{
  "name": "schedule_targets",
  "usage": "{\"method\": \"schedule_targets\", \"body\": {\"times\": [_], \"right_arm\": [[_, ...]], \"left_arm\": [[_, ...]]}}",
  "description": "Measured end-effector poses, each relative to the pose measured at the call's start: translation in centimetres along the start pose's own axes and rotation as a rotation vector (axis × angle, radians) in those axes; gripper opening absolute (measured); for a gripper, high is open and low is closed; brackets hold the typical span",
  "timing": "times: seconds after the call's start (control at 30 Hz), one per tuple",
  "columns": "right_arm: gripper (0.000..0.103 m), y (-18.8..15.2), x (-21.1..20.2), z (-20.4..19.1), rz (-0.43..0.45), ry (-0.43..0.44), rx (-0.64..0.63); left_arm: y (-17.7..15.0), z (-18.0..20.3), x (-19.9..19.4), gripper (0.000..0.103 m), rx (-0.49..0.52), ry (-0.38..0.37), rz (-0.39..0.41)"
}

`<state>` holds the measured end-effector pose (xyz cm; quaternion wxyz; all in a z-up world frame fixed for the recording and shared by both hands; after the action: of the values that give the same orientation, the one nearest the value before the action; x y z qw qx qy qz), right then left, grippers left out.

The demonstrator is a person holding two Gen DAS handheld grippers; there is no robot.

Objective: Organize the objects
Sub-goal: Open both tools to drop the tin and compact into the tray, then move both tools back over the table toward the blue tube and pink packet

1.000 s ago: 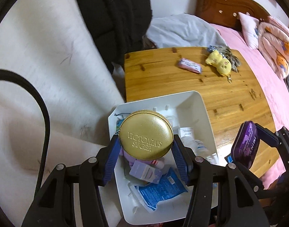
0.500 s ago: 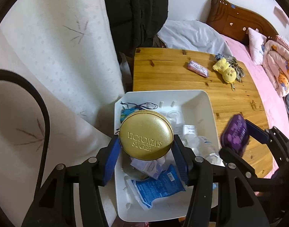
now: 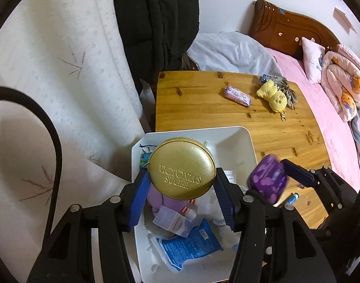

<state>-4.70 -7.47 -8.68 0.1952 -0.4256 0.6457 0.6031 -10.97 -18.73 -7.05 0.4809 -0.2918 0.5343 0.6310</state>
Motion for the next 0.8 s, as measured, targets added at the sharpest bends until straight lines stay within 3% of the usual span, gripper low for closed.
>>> {"method": "schedule_targets", "body": {"times": [0.1,0.2,0.27,0.33,0.8], "right_arm": [[0.074,-0.2,-0.3,-0.2,0.011,-0.006,-0.012],[0.074,-0.3,-0.6,-0.1,0.017,0.0,-0.017],[0.074,-0.4,-0.6,0.0,0.013,0.003,-0.014],[0.074,-0.6,-0.6,0.2,0.007,0.003,-0.012],[0.074,-1.2,-1.3,0.7,0.004,0.01,0.004]], "left_arm": [[0.0,0.2,0.4,0.059,-0.009,-0.017,-0.008],[0.1,0.2,0.8,0.06,-0.026,-0.017,-0.021],[0.2,0.2,0.8,0.082,-0.034,-0.021,-0.018],[0.3,0.3,0.5,0.089,-0.028,-0.012,0.002],[0.5,1.8,0.0,0.09,0.004,0.005,0.011]]}}
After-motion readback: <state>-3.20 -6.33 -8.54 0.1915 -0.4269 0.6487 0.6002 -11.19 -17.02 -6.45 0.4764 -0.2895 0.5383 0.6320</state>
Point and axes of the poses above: each gripper's, at about its wrist camera, not at the fingertips, and x roughly the way its jaws point, z to its right, y to its top, the point moved 2 cm from there along x, roughly the way its jaws point, and after that the axes turned 7 degrees about x, right-handed, at the moved point
